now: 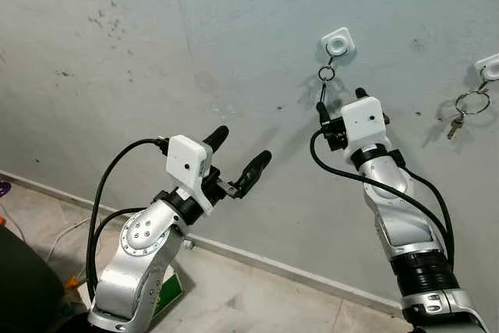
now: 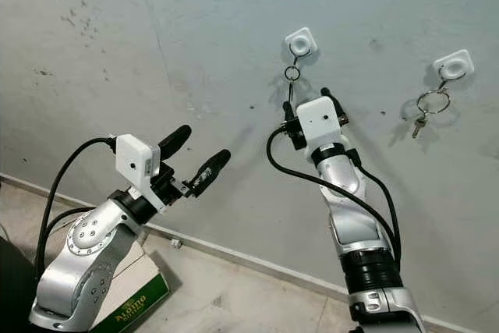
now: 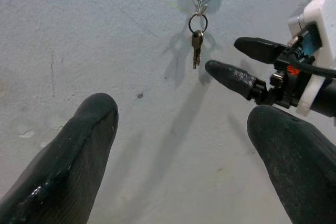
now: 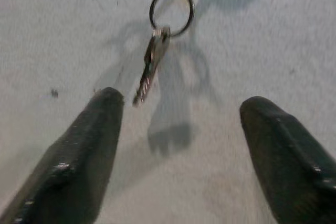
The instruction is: Hang keys on a hook
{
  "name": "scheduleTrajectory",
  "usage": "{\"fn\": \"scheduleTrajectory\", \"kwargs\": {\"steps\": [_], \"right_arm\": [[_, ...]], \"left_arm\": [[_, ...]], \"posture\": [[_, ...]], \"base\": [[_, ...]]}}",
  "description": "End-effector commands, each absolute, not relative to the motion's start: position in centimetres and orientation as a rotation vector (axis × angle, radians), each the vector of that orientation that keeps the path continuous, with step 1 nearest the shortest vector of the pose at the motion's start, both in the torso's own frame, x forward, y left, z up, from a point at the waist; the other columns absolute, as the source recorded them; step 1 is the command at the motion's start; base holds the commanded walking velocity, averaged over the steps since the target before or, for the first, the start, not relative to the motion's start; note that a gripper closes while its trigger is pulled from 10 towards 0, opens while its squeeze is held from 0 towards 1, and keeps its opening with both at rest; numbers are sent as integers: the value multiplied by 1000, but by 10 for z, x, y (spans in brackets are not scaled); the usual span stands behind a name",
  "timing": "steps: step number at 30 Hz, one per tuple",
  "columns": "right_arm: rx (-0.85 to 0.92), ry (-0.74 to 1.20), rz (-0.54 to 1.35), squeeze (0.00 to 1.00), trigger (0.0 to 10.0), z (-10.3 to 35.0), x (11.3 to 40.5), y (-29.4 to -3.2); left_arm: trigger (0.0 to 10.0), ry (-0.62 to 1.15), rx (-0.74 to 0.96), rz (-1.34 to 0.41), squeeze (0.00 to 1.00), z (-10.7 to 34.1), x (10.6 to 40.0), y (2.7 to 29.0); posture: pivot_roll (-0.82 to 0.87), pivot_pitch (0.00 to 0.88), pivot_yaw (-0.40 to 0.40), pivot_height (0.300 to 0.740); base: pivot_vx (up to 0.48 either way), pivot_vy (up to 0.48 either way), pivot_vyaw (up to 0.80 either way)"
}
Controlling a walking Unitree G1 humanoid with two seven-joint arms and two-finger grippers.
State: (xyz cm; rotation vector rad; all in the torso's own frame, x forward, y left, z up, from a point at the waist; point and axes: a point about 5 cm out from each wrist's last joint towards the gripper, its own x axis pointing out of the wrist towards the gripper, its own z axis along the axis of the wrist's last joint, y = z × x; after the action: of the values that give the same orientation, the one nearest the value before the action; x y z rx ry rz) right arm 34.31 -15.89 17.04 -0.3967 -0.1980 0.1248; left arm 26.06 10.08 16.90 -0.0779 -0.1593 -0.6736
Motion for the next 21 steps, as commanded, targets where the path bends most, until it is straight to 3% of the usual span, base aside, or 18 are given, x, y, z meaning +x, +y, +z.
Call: {"fn": "scheduleTrajectory", "kwargs": {"steps": [1, 16, 21], "right_arm": [[-417, -180, 134, 1000, 10000, 164, 339, -162], [-432, -49, 182, 1000, 10000, 121, 297, -171], [-379, 1, 211, 1000, 10000, 109, 275, -171]], "left_arm": [[10000, -136, -87, -618, 0, 162, 259, 113], [10000, 14, -123, -434, 0, 126, 237, 146], [10000, 64, -49, -420, 0, 122, 236, 152]], "posture": [[51, 0, 48, 740], [50, 0, 40, 740], [56, 0, 37, 740]], "base": [[0, 0, 0], [0, 0, 0], [0, 0, 0]]}}
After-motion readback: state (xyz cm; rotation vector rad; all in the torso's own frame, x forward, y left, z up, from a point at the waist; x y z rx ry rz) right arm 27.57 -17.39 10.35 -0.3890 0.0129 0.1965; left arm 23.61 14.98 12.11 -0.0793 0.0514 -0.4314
